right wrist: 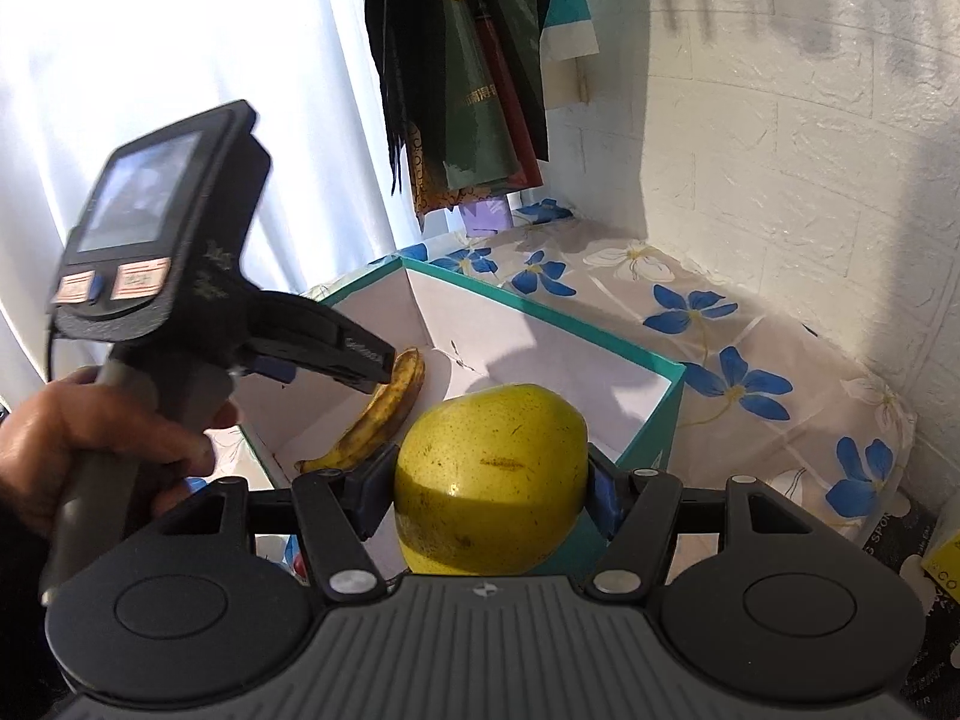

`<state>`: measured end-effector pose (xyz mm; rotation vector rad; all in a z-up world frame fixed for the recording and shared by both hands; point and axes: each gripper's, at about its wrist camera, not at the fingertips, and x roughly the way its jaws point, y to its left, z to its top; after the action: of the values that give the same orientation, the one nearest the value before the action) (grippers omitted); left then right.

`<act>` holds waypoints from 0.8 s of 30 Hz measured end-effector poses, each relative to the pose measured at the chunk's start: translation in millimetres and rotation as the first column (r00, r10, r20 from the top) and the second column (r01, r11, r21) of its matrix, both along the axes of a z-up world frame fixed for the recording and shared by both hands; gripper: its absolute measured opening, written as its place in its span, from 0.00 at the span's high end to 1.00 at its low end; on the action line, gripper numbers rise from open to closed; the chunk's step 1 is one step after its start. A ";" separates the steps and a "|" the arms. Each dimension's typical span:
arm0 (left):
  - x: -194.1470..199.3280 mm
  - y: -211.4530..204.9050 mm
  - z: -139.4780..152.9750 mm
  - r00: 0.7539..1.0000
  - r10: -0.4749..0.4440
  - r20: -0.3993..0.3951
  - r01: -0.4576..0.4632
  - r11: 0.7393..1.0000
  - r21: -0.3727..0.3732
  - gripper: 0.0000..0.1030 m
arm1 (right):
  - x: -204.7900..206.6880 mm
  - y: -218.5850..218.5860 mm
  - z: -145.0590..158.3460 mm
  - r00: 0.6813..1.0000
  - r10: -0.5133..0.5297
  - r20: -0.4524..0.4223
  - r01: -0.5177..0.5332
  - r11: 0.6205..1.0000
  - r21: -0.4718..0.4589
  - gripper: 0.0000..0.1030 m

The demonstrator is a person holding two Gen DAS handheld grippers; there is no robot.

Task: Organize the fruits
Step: 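Open the left gripper to drop the banana while the right gripper lowers the pear into the box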

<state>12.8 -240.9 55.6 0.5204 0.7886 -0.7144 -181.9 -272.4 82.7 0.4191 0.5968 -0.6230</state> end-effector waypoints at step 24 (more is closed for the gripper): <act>2.4 123.9 -7.3 0.972 0.233 -0.024 -0.231 0.971 0.067 0.20 | 68.7 -7.0 -60.1 0.989 0.054 -0.139 -0.056 0.998 -0.012 0.38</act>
<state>15.2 -117.0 48.4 0.4657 0.8878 -0.4837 -113.2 -279.3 22.6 0.3457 0.7329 -0.6071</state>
